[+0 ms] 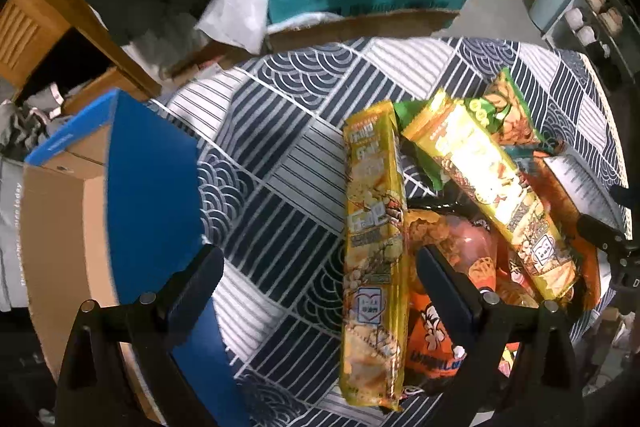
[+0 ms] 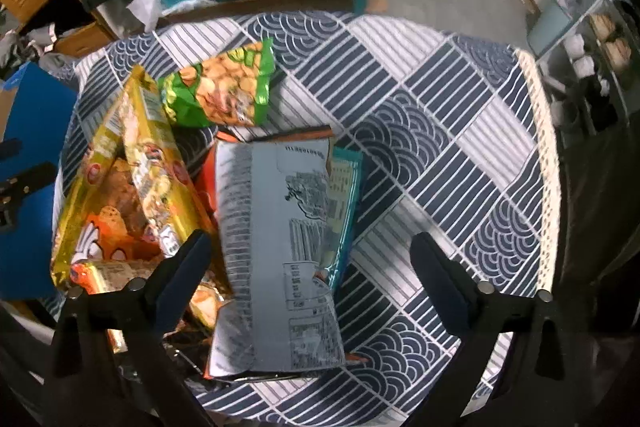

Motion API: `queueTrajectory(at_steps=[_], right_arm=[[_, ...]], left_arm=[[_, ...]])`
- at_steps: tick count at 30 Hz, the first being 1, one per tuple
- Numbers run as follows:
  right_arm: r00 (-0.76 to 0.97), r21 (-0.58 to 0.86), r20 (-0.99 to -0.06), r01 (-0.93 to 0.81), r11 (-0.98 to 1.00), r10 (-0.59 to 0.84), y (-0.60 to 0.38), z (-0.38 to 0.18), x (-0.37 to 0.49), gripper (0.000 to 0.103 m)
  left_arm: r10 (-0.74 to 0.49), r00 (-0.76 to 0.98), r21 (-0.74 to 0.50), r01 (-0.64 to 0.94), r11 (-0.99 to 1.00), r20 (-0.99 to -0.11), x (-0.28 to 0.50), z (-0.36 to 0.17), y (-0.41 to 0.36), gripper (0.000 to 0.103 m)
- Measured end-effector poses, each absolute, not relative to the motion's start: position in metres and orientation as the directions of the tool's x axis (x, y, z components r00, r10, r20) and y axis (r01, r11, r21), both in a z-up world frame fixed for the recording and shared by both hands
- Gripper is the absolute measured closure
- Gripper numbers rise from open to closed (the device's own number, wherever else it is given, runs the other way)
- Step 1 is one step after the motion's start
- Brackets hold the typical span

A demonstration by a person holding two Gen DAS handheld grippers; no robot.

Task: Organize snacks
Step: 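Grasp the yellow stick snack with the left gripper while the right grasps the silver-grey bag, then carry both snacks over the cardboard box and release them inside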

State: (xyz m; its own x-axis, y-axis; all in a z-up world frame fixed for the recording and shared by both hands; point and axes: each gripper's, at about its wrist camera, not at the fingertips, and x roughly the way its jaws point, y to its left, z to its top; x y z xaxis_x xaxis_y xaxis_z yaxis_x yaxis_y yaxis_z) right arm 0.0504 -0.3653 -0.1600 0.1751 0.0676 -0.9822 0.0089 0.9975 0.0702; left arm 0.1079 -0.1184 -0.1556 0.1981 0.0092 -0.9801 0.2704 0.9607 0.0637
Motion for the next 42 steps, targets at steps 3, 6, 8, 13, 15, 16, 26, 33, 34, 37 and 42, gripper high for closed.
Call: queueTrajectory(at_steps=[3,6,8,13,15,16,26,33,34,37,42], right_arm=[[0.157,0.098,-0.983,0.017,0.995,0.094,-0.367,-0.168,0.051,0.016],[0.151,0.121,-0.982,0.016,0.992,0.118,-0.367,-0.171,0.049,0.025],[0.147,0.139,-0.98,0.014,0.99,0.135,-0.366,-0.172,0.049,0.034],[0.133,0.182,-0.975,0.007,0.983,0.18,-0.362,-0.177,0.05,0.054],[0.139,0.176,-0.975,0.001,0.984,0.174,-0.36,-0.176,0.05,0.056],[0.143,0.176,-0.974,0.0,0.984,0.174,-0.36,-0.175,0.05,0.058],[0.221,0.136,-0.966,-0.001,0.991,0.133,-0.358,-0.152,0.05,0.062],[0.267,0.109,-0.957,-0.039,0.993,0.116,-0.344,-0.132,0.05,0.063],[0.275,0.104,-0.955,-0.048,0.993,0.113,-0.34,-0.129,0.05,0.063],[0.295,0.095,-0.949,-0.063,0.994,0.109,-0.33,-0.122,0.05,0.063],[0.318,0.099,-0.941,-0.079,0.992,0.12,-0.317,-0.11,0.047,0.063]], left_arm=[[-0.009,0.161,0.038,0.284,0.958,-0.987,0.108,-0.166,-0.124,0.005],[0.004,0.148,0.049,0.304,0.951,-0.989,0.109,-0.174,-0.13,0.005],[0.0,0.138,0.044,0.311,0.949,-0.99,0.11,-0.179,-0.132,0.005],[-0.037,0.105,-0.001,0.32,0.947,-0.994,0.112,-0.193,-0.135,0.015],[-0.059,0.086,-0.028,0.315,0.949,-0.995,0.112,-0.197,-0.136,0.03],[-0.071,0.076,-0.044,0.311,0.949,-0.995,0.113,-0.199,-0.136,0.038],[-0.072,0.123,-0.024,0.351,0.936,-0.99,0.105,-0.194,-0.14,0.065],[-0.089,0.211,-0.013,0.338,0.941,-0.973,0.099,-0.164,-0.132,0.071],[-0.093,0.226,-0.012,0.336,0.942,-0.97,0.099,-0.157,-0.13,0.071],[-0.106,0.248,-0.02,0.329,0.944,-0.963,0.087,-0.144,-0.12,0.071],[-0.125,0.279,-0.031,0.318,0.948,-0.952,0.082,-0.133,-0.111,0.071]])
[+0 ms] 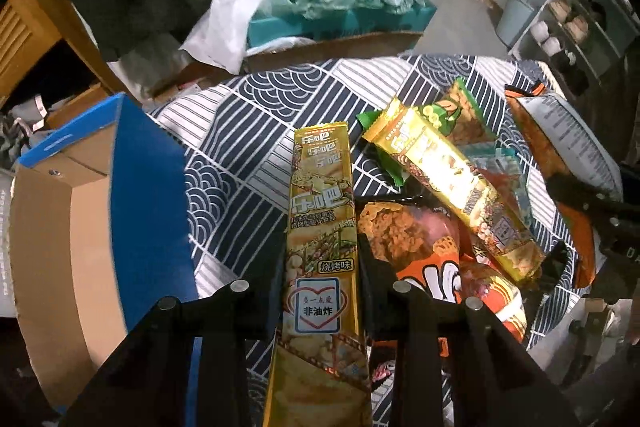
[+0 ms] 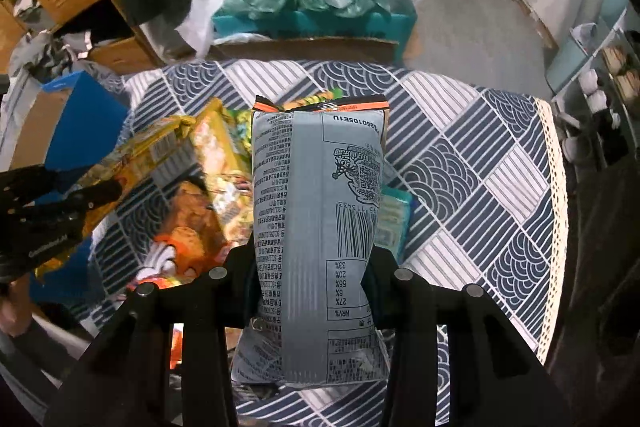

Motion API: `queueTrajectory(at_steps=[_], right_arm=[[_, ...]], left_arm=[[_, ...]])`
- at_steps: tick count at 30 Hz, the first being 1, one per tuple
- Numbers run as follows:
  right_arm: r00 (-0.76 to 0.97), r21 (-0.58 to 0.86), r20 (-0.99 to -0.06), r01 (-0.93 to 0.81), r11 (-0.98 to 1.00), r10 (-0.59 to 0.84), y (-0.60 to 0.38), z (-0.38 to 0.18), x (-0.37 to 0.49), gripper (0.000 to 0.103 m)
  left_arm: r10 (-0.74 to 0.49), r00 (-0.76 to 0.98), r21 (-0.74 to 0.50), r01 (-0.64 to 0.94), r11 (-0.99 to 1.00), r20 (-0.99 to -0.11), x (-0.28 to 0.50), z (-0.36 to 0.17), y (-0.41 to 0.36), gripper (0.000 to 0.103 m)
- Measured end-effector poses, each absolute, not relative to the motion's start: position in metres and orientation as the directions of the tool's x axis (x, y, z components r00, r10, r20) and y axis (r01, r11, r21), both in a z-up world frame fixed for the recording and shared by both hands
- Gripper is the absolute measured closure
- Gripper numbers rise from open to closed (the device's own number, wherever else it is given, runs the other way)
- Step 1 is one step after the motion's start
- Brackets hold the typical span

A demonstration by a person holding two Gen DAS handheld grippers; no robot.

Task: Organize snacks
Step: 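Carry both snacks over the cardboard box and release them inside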

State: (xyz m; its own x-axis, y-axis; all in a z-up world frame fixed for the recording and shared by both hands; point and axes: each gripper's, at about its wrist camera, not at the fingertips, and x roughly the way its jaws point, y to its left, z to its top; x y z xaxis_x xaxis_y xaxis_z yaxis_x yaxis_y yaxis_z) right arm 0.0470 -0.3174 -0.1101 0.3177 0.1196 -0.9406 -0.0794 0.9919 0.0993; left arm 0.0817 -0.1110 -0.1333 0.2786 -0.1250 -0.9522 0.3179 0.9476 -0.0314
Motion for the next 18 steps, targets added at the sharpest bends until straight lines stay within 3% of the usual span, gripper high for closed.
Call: queueTrajectory(at_steps=[18], right_arm=[[0.385,0.14,-0.898,-0.208,0.968,0.212,-0.237,-0.059,0.038,0.063]], left_arm=[[-0.152,0.437,-0.044,0.247,0.968,-0.887,0.043,-0.051,-0.036,0.071]])
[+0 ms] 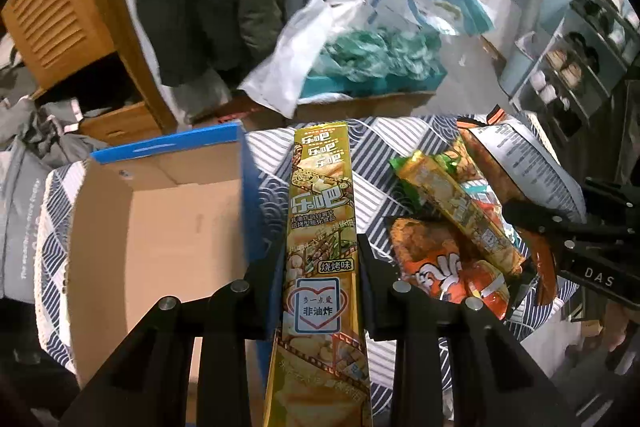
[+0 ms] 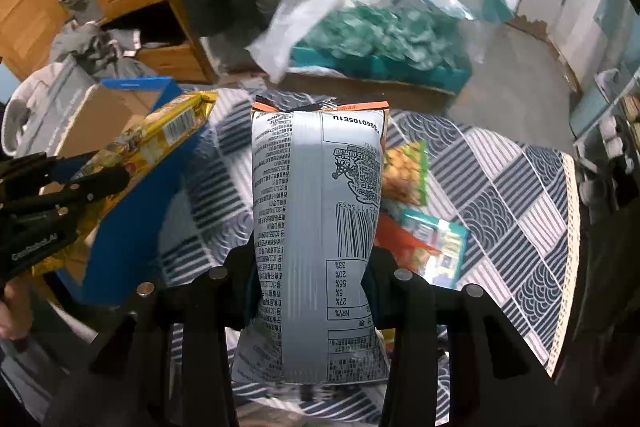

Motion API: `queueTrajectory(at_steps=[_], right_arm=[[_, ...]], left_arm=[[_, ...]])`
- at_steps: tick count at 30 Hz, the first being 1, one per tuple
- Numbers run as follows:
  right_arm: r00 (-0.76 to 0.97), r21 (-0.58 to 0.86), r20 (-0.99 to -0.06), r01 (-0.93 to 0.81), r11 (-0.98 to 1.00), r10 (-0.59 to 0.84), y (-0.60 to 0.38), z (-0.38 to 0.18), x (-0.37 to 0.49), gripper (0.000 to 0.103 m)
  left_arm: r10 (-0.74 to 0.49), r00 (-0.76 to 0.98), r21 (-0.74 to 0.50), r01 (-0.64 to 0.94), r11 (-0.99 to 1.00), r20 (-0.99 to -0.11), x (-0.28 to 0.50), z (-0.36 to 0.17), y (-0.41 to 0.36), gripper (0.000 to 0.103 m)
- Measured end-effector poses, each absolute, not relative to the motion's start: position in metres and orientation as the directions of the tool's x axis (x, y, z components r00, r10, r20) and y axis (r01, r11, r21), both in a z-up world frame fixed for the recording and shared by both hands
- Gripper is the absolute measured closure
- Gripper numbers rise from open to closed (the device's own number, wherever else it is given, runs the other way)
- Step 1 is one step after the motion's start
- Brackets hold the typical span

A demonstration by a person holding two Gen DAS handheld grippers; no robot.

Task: Organize snacks
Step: 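Carry both snacks over the cardboard box and release them inside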

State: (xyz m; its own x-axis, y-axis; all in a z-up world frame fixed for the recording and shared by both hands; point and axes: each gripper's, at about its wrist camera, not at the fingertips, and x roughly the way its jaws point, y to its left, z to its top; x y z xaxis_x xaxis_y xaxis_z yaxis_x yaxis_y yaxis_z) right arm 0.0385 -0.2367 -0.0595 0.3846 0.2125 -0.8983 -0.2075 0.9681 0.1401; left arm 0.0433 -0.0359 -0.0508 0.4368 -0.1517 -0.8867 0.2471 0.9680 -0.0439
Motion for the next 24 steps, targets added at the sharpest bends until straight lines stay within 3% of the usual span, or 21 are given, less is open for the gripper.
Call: queueTrajectory(at_steps=[12,24], right_arm=[[0.385,0.137,-0.883,-0.333,0.933,0.267,-0.154,-0.035,0.041,0.063],[0.326,0.132,-0.898,-0.44,0.888,0.295,-0.06,-0.041,0.056,0.063]], left_arm=[[-0.087,0.517,-0.008,0.153,0.988,-0.851,0.032,-0.033,0.037,0.071],[-0.028,0.516,-0.01,0.037,0.999,-0.856,0.022,-0.048,0.105,0.071]])
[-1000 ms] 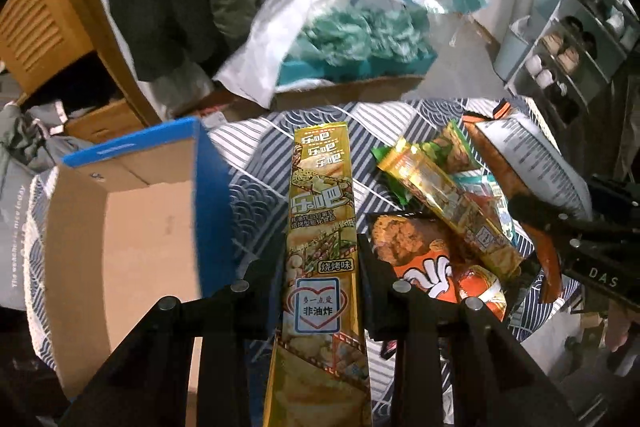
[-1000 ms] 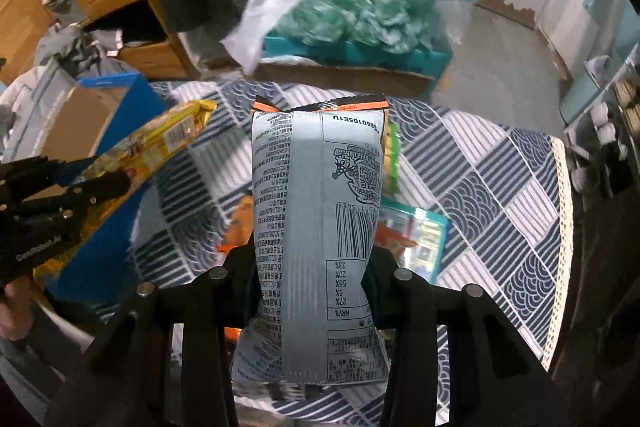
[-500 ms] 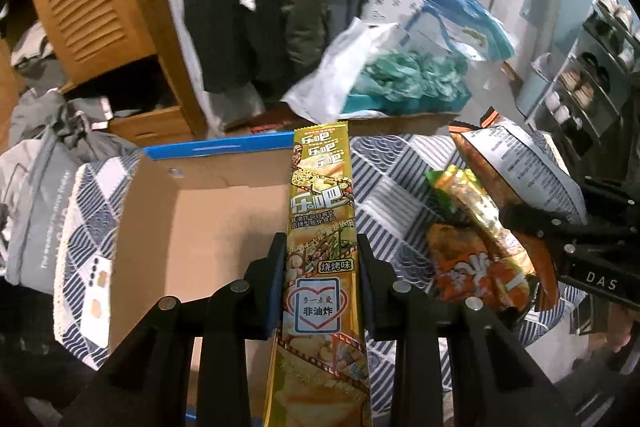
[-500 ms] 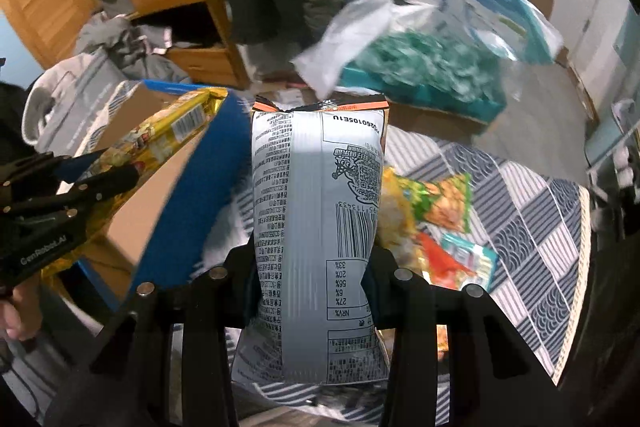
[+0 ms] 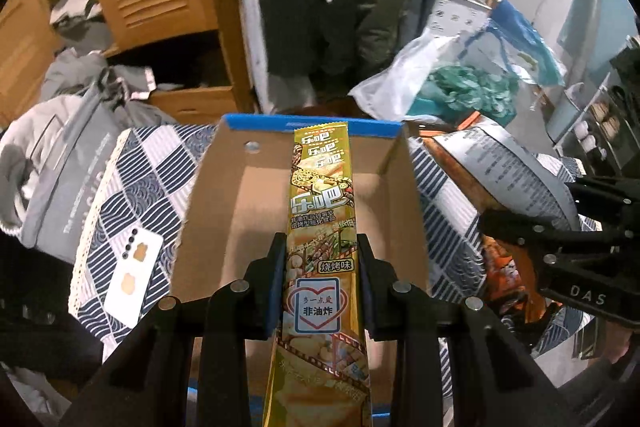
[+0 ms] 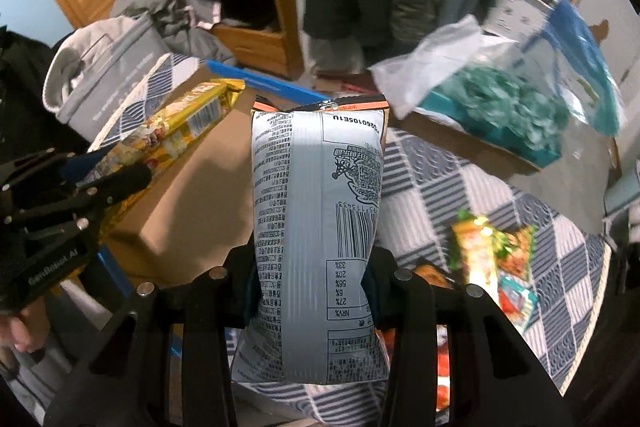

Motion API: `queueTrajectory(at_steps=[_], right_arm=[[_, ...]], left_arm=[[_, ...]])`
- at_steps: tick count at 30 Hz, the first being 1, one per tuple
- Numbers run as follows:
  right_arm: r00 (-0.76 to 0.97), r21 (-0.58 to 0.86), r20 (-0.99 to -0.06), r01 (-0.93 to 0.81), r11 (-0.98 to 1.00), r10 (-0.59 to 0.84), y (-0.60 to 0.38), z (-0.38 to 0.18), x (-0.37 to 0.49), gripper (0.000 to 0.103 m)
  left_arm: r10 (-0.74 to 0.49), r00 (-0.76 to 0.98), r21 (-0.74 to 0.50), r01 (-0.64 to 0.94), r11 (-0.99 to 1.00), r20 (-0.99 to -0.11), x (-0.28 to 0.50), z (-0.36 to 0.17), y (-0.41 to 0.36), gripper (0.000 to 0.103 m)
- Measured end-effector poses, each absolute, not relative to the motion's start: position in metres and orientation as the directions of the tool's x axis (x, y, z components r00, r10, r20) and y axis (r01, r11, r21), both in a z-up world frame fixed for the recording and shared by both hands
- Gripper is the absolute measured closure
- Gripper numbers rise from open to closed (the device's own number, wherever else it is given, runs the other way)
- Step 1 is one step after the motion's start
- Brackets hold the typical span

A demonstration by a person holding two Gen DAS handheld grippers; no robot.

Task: Organize snacks
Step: 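Carry both snacks over the cardboard box and release them inside, then move both grippers back over the snack pile on the table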

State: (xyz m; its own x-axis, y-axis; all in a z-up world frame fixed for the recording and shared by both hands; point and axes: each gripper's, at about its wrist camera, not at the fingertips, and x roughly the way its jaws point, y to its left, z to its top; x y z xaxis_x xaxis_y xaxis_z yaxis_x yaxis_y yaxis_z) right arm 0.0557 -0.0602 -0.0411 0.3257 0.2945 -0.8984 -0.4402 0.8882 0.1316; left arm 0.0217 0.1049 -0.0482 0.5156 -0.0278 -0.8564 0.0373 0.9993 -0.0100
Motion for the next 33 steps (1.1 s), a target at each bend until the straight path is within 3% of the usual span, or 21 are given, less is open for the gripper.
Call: queueTrajectory(at_steps=[22,24,26,33], right_arm=[[0.177,0.213,-0.925,-0.488,0.846,0.335,0.028,-0.083,0.082,0.062],[0.177,0.217,-0.924,-0.484,0.847,0.338,0.028,-0.084,0.083,0.053],[0.191,0.209,-0.923,-0.479,0.852,0.334,0.027,-0.083,0.083,0.043],[0.226,0.189,-0.918,-0.472,0.861,0.325,0.017,-0.074,0.083,0.04]], left_arm=[[0.015,0.421,-0.029,-0.097,0.995,-0.907,0.028,-0.092,0.155,0.069],[0.022,0.442,-0.032,-0.114,0.993,-0.897,0.029,-0.086,0.159,0.063],[0.03,0.456,-0.03,-0.124,0.992,-0.89,0.029,-0.08,0.161,0.045],[0.045,0.462,-0.006,-0.109,0.994,-0.886,0.029,-0.076,0.154,0.045]])
